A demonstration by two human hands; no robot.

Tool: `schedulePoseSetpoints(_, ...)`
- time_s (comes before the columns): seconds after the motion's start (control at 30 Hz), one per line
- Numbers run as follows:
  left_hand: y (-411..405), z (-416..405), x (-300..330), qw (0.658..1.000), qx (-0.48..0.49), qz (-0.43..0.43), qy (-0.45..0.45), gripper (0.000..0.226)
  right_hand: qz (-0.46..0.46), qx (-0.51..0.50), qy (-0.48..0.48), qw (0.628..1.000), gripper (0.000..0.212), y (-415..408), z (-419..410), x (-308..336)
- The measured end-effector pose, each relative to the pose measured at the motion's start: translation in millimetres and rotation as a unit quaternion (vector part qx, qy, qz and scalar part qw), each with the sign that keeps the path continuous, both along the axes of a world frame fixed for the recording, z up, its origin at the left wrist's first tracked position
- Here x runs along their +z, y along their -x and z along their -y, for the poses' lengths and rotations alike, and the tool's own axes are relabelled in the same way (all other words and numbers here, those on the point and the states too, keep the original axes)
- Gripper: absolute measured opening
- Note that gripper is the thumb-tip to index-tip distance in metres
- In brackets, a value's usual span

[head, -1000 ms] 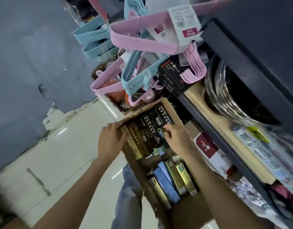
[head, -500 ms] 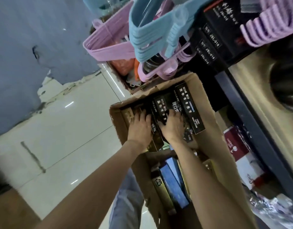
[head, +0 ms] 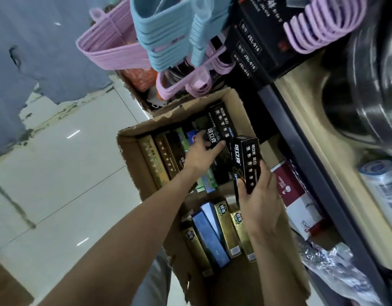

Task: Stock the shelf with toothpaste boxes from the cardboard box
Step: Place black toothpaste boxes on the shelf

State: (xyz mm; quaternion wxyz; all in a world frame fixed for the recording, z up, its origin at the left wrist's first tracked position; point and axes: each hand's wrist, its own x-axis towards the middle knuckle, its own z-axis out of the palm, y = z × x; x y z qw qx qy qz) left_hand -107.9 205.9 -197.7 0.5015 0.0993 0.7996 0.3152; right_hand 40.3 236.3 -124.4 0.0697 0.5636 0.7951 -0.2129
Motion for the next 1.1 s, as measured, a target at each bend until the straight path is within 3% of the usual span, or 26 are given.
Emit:
schedulePoseSetpoints(0.13,-11.5,-38.3,-19.6,0.991,0.111,0.073,-0.012,0.101,-0.01,-0.002,-0.033,0.999,0.074,-11.5,-0.9,-2.9)
schedulePoseSetpoints(0.33,6.4,-52.4,-31.9,0.997,0.063,-0.03,0.042,0.108,-0.029,0.001,-0.021,0.999,0.071,-43.3,10.2,-0.5)
schedulePoseSetpoints(0.47,14.4,-56.8,-26.7,0.998,0.052,-0.011,0.039,0.103,-0.036,0.007,-0.005,0.999,0.07,-57.1,12.6,3.4)
schedulePoseSetpoints(0.7,-2.9,-30.5,-12.5,0.994,0.064,-0.023,-0.083,0.093,-0.061,-0.007,0.017,0.998,0.066,-63.4,12.4,5.2)
schedulePoseSetpoints(0.8,-2.5,-19.7,-9.8,0.991,-0.049,-0.081,-0.096,0.063,-0.071,-0.013,0.026,0.997,0.061,-63.9,10.7,4.1)
schedulePoseSetpoints(0.9,-1.4,-18.9,-1.5,0.992,-0.059,-0.097,-0.061,0.033,-0.103,-0.015,0.033,0.994,0.059,-62.7,9.6,8.2)
schedulePoseSetpoints(1.0,-2.2,-15.8,4.3,0.995,-0.038,-0.095,-0.018,0.045,-0.167,-0.061,0.08,0.981,0.057,-61.2,5.5,21.4)
schedulePoseSetpoints(1.1,-4.4,0.0,28.0,0.992,-0.072,-0.102,-0.034,0.055,-0.253,-0.15,0.157,0.943,0.057,-61.0,0.4,45.8)
